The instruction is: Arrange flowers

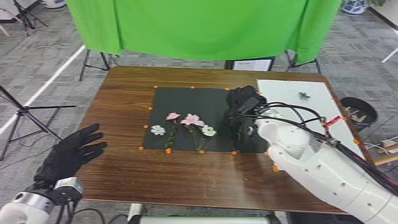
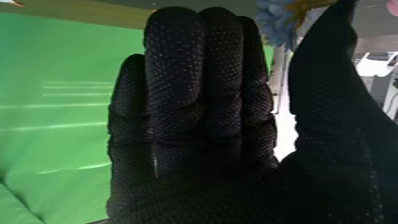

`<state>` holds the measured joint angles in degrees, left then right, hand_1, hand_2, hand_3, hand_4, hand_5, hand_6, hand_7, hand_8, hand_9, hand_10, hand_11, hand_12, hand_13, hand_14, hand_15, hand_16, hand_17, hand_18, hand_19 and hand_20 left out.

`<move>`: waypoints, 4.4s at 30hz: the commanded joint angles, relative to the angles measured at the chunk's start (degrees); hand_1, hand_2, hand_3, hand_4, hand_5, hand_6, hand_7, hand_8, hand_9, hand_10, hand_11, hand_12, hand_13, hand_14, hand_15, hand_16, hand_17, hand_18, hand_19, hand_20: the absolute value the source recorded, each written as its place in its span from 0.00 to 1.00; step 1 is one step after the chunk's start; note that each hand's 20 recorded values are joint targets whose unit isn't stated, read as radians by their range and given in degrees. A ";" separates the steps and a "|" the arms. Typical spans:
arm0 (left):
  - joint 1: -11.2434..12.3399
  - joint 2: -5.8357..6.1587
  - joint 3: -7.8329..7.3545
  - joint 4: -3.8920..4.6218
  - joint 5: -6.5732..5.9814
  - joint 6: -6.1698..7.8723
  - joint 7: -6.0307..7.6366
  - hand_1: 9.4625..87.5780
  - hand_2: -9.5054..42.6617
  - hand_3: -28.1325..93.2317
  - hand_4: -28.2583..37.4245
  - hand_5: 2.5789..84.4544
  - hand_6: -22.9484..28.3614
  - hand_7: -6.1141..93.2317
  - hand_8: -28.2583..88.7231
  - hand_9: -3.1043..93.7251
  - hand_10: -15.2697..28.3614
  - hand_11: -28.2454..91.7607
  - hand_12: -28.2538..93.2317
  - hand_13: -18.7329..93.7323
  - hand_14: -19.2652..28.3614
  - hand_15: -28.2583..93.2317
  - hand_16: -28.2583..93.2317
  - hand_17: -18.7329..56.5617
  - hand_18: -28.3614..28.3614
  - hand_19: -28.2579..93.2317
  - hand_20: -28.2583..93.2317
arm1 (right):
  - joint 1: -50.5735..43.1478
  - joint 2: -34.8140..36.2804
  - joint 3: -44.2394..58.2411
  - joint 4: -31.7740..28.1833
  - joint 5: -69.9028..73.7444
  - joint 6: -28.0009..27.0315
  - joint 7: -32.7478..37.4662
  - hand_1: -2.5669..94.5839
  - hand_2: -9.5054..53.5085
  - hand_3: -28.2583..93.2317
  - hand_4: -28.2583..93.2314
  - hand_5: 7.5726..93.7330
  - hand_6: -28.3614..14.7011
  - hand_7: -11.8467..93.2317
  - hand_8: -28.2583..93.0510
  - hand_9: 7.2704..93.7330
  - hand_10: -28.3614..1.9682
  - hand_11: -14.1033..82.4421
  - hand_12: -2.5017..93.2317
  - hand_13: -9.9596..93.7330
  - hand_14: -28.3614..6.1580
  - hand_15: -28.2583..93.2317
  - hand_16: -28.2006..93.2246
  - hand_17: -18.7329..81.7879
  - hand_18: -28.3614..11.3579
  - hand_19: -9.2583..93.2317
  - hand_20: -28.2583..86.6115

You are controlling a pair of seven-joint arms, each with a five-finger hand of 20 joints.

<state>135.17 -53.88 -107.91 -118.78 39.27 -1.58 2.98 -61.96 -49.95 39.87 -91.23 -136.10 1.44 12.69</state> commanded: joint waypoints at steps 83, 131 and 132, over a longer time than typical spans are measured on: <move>1.30 -0.11 0.27 -0.04 -0.41 0.61 0.44 0.20 0.20 0.83 0.00 0.36 0.56 0.25 0.15 0.31 0.66 0.45 0.37 0.34 0.78 0.62 0.19 0.12 0.89 0.57 0.30 | 5.12 6.47 11.97 19.01 13.61 -12.85 9.00 0.29 0.00 0.99 0.00 0.03 0.56 0.32 0.14 0.14 0.45 0.16 0.23 0.33 0.43 0.25 0.36 0.24 0.19 0.49 0.33; -0.17 -0.75 0.82 0.47 -0.03 -0.88 -0.34 0.20 0.21 0.83 0.00 0.36 0.56 0.25 0.15 0.31 0.66 0.45 0.37 0.34 0.78 0.62 0.19 0.12 0.89 0.57 0.30 | -18.92 9.18 20.34 -9.50 12.06 -6.44 -3.89 0.52 0.00 0.93 0.00 0.77 0.78 0.51 0.22 0.97 0.81 0.23 0.40 0.96 0.83 0.43 0.51 0.53 0.54 0.67 0.49; -0.02 -0.68 0.79 0.46 -0.06 -0.87 -0.26 0.20 0.21 0.83 0.00 0.36 0.56 0.25 0.15 0.31 0.66 0.45 0.37 0.34 0.78 0.62 0.19 0.12 0.89 0.57 0.30 | -18.85 9.06 19.95 -9.60 11.67 -6.66 -3.98 0.52 0.00 0.93 0.00 0.77 0.78 0.51 0.21 0.97 0.81 0.23 0.40 0.96 0.83 0.43 0.51 0.53 0.54 0.67 0.49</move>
<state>135.26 -53.97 -107.33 -118.55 39.17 -1.66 3.27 -78.55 -39.18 61.91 -99.63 -122.79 -2.99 10.30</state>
